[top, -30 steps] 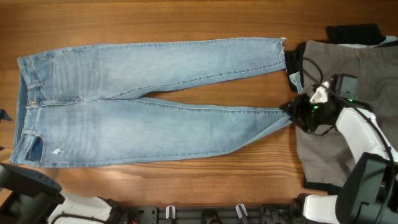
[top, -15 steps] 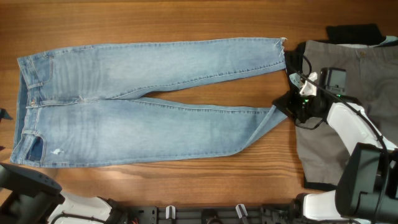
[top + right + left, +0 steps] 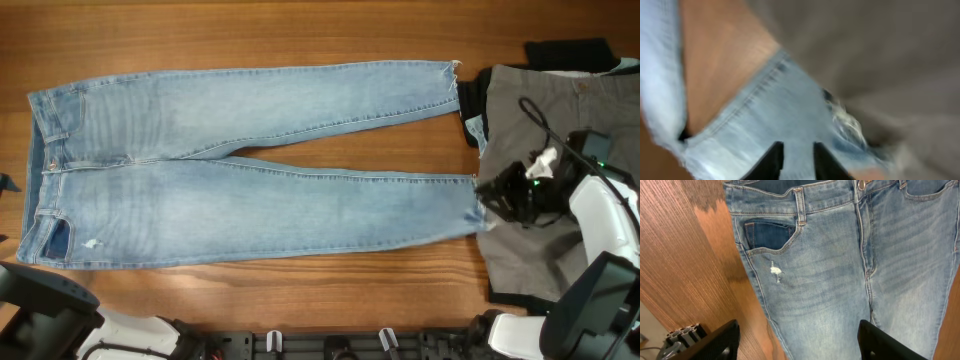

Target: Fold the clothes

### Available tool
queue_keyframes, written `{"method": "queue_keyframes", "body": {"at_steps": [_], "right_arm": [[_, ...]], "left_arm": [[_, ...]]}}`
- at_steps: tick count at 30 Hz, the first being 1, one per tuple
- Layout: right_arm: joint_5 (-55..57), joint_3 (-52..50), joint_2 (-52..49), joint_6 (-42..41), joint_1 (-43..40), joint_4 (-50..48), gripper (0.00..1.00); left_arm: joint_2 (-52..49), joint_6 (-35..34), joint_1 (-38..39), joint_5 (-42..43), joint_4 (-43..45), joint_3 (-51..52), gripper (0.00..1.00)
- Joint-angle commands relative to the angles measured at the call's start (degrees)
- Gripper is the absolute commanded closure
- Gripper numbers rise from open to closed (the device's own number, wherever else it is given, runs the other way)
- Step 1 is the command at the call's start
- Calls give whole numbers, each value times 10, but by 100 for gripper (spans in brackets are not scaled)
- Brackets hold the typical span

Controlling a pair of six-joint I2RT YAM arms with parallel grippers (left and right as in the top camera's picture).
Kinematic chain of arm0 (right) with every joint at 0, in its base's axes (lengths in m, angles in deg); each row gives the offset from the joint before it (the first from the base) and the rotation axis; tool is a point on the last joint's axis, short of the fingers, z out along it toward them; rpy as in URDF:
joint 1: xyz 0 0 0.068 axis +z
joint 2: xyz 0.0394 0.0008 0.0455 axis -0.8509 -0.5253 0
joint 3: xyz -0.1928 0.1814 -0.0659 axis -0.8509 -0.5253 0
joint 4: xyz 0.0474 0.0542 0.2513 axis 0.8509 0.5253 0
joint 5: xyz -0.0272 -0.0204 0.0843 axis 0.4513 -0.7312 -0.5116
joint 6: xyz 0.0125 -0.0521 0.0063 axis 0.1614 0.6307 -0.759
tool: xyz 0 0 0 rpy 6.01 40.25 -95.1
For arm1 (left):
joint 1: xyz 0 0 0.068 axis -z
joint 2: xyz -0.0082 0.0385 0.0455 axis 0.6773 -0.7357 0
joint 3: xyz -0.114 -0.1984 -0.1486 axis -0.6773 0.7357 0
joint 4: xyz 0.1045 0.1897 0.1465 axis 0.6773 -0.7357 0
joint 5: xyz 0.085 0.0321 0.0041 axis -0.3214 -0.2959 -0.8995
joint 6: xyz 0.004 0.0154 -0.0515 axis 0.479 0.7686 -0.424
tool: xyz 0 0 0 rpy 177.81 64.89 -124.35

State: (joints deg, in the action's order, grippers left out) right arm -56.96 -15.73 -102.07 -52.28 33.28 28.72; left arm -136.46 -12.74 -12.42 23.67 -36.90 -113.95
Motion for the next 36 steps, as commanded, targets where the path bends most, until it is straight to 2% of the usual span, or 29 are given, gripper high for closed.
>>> {"method": "queue_keyframes", "body": {"at_steps": [1,6,9,11,13,15,18,21,22,23,31,36], "right_arm": [[68,7,7,22,-2,31,94],[62,-8,7,49,14,49,94],[54,-30,7,58,39,74,51],[54,-53,7,49,59,74,43],[54,-87,7,21,84,50,41],[54,-126,7,-31,108,5,47],[50,-159,7,-78,121,-43,69],[38,-164,7,-78,121,-66,79],[37,-164,7,-79,121,-75,89],[30,-163,7,-79,121,-89,95],[-9,-78,11,-9,121,-79,96],[-16,-39,14,-3,121,-66,96]], "left_arm": [[3,-7,-2,7,0,0,25],[3,-7,-2,7,1,0,25],[3,-7,-2,7,1,0,25],[3,-7,-2,7,2,0,25],[3,-7,-2,7,2,0,25],[3,-7,-2,7,2,0,25],[3,-7,-2,7,2,0,25],[3,-7,-2,7,2,0,25],[3,-7,-2,7,2,0,24],[3,-7,-2,7,2,0,24],[2,-16,-2,8,11,11,22],[2,-16,-2,7,32,56,21]]}}
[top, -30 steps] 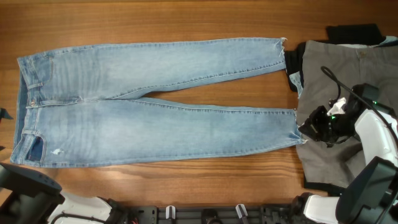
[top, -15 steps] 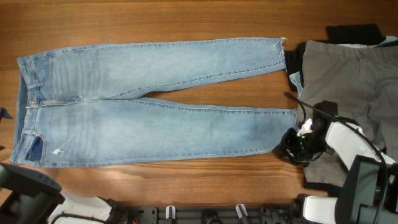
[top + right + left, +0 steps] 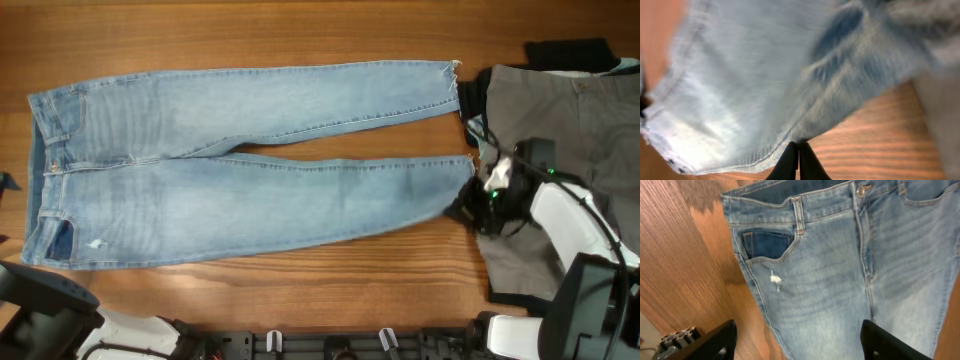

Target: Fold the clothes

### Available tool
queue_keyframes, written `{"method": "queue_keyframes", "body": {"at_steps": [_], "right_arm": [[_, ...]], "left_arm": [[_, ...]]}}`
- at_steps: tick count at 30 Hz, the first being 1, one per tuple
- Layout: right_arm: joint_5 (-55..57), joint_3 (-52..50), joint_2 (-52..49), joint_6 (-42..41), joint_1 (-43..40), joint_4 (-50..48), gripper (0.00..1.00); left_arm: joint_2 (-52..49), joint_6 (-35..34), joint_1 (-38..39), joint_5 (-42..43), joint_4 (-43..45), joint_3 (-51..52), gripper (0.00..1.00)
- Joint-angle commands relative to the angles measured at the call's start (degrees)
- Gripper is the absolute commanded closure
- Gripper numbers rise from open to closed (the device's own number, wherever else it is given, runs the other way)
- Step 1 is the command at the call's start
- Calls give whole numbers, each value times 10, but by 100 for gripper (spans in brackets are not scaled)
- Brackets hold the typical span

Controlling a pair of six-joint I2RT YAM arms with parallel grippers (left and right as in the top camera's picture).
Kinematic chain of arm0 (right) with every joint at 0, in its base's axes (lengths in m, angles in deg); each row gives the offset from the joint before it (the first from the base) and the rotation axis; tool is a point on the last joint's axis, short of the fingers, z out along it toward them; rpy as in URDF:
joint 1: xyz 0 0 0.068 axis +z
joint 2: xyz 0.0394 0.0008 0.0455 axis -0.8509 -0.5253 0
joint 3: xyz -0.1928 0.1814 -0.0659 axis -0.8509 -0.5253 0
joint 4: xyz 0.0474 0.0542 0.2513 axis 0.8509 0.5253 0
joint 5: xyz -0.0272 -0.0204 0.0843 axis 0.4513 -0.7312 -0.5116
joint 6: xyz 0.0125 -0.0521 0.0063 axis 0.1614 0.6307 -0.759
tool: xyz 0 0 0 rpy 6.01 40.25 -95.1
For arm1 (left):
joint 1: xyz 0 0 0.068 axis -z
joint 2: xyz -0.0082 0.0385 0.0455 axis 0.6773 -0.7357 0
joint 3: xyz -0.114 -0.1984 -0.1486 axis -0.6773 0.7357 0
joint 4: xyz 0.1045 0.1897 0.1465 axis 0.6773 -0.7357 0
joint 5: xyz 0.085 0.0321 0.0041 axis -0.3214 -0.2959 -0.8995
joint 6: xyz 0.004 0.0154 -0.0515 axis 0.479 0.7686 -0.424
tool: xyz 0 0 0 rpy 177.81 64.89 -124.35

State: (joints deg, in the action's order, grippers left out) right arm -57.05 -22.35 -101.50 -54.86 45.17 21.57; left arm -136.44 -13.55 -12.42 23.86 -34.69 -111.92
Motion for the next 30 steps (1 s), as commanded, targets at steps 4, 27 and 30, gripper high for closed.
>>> {"method": "queue_keyframes", "body": {"at_steps": [4,27,30], "right_arm": [[-68,30,8,61,2,-16,96],[-95,30,8,81,2,-5,96],[-87,30,8,66,2,-7,96]], "left_arm": [[2,-21,-5,3,38,86,22],[-24,10,-100,-3,434,349,45],[-52,10,-99,-3,438,349,45]]}}
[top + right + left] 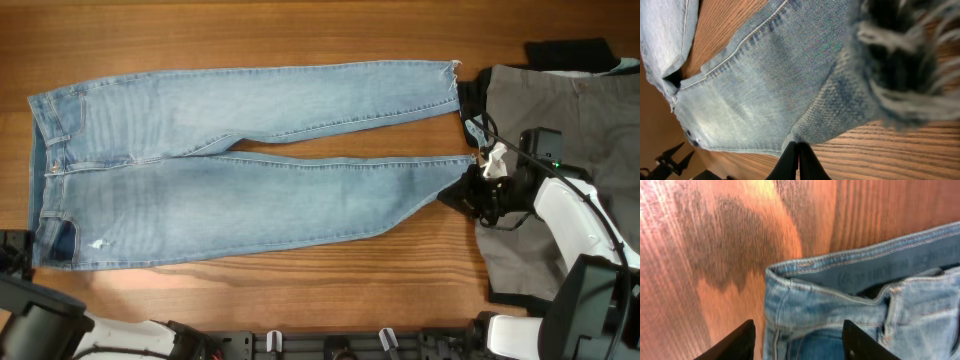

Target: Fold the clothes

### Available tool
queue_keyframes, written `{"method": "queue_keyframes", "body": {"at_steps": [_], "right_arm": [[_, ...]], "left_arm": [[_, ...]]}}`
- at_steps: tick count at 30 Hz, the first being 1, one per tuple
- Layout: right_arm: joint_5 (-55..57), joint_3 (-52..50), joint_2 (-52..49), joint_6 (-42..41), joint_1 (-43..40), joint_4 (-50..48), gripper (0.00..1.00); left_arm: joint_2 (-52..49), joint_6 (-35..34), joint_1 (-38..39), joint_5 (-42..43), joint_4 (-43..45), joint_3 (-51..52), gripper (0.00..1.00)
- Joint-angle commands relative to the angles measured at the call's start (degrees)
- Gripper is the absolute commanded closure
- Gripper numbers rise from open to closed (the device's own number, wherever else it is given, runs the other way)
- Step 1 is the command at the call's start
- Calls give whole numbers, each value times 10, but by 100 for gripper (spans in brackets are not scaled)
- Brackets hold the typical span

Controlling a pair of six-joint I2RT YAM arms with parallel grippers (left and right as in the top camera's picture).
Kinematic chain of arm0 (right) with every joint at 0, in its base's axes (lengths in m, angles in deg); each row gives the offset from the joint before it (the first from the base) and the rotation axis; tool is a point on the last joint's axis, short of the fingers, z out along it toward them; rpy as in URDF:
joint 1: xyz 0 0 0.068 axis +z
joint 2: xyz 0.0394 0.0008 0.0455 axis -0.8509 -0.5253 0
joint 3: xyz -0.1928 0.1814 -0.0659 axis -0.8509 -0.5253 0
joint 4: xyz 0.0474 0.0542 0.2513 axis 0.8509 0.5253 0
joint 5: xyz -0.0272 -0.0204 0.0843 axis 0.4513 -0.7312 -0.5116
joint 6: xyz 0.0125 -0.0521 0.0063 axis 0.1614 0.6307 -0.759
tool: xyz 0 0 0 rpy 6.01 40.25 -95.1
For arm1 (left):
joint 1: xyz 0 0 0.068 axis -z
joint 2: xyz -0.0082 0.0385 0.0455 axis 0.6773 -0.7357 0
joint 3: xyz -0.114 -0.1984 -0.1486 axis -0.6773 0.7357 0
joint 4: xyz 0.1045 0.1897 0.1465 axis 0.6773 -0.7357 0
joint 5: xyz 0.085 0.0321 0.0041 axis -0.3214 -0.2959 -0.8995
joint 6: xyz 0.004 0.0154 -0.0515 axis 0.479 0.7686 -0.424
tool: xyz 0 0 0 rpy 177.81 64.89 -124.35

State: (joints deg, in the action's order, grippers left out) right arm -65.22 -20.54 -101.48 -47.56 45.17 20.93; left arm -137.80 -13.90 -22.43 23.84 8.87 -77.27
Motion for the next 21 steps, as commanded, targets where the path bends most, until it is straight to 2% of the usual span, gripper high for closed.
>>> {"method": "queue_keyframes", "body": {"at_steps": [1,4,5,9,10,11,12,16,19,21], "right_arm": [[-5,11,8,-8,2,-1,96],[-1,11,8,-7,2,-1,96],[3,11,8,-7,2,0,96],[14,11,8,-7,2,1,96],[15,11,8,-7,2,1,96],[17,11,8,-7,2,1,96],[17,11,8,-7,2,2,96],[17,11,8,-7,2,4,96],[19,11,8,-7,2,10,96],[19,11,8,-6,2,10,96]], "left_arm": [[-47,14,1,-3,2,3,45],[-66,14,1,-3,-2,3,46],[-68,14,1,-4,-2,3,49],[-70,29,1,-5,8,3,69],[-70,30,1,-3,10,3,79],[-70,29,1,0,9,3,94],[-70,29,1,8,7,3,96],[-53,26,1,12,-34,-10,96],[-25,-25,1,-62,-123,-60,96],[-6,-37,1,-74,-166,-96,96]]}}
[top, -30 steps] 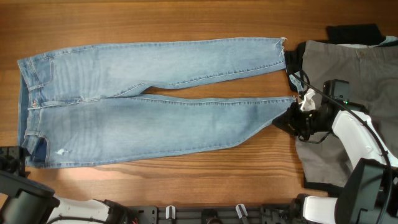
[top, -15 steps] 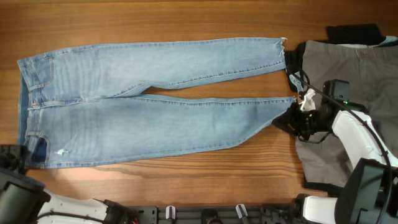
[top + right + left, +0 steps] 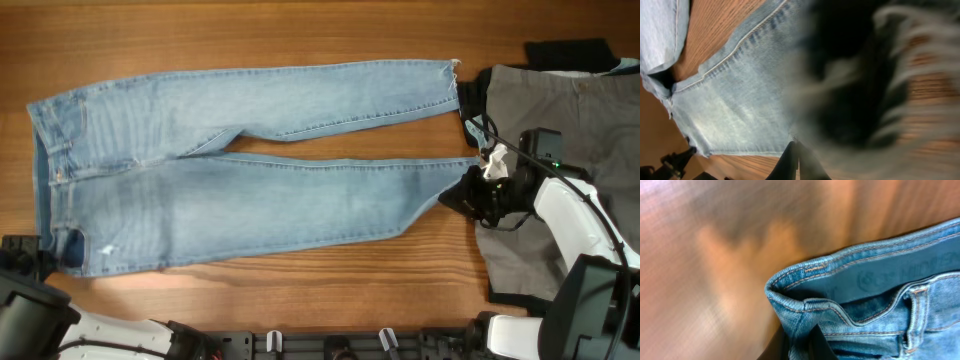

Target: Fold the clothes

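Light blue jeans (image 3: 250, 150) lie flat across the wooden table, waist at the left, legs running right. My left gripper (image 3: 801, 345) is shut on the near corner of the waistband (image 3: 805, 287), seen in the overhead view at the left front edge (image 3: 45, 252). My right gripper (image 3: 478, 196) is shut on the frayed hem of the near leg (image 3: 455, 185); in the right wrist view its fingers (image 3: 796, 161) pinch the denim edge, with a blurred frayed hem filling the upper right.
A grey garment (image 3: 560, 130) lies at the right, under my right arm. A black garment (image 3: 570, 52) peeks out behind it at the back right. The far leg's hem (image 3: 452, 85) rests next to the grey cloth.
My left gripper has shut on the waistband corner, which was between its open fingers before. The near waist corner has shifted slightly right and forward. The right gripper stays on the hem.
At first my left gripper hovered open over the jeans' pocket and my right was open at the near leg's hem. The right then shut on the hem and drew it back toward the far leg. The left came to the waistband corner and now grips it.
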### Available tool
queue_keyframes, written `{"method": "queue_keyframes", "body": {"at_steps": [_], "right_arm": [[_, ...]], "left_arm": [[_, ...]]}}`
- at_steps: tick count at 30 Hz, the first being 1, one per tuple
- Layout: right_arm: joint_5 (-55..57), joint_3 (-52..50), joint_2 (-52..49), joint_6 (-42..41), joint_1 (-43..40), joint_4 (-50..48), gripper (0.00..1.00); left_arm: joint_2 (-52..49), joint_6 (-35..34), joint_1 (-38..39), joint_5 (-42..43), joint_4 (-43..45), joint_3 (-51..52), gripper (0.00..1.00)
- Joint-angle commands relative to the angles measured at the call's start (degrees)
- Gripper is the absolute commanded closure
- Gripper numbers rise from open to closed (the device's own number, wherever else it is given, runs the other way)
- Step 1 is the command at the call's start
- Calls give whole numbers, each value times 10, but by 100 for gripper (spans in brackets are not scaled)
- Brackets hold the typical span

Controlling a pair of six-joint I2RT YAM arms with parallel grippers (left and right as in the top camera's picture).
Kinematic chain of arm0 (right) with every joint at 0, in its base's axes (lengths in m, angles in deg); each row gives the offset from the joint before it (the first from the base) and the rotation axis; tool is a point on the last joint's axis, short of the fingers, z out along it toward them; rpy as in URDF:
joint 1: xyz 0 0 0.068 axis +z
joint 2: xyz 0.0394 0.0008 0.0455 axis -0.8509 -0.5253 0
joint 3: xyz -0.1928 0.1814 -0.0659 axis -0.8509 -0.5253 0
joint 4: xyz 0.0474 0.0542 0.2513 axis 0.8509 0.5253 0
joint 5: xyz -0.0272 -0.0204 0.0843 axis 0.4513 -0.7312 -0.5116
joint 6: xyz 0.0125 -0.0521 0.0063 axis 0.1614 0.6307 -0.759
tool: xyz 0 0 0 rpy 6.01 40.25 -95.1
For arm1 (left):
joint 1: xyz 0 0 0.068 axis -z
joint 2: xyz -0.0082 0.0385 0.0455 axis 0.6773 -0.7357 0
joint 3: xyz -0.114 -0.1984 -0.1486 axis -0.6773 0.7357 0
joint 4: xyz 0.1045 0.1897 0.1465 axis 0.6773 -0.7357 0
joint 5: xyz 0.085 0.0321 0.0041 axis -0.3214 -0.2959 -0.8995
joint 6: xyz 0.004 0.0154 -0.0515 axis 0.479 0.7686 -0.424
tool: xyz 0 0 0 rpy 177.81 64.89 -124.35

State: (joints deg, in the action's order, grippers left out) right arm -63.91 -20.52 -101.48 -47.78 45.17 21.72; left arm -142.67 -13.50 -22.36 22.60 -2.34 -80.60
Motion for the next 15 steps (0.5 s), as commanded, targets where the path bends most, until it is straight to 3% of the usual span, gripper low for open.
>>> {"method": "queue_keyframes", "body": {"at_steps": [1,7,15], "right_arm": [[5,11,8,-4,2,3,96],[5,11,8,-5,2,2,96],[5,11,8,-5,2,4,96]], "left_arm": [[53,-43,2,-57,-72,-83,96],[82,-45,67,-52,-76,-113,96],[29,-45,221,-122,1,-110,94]]}}
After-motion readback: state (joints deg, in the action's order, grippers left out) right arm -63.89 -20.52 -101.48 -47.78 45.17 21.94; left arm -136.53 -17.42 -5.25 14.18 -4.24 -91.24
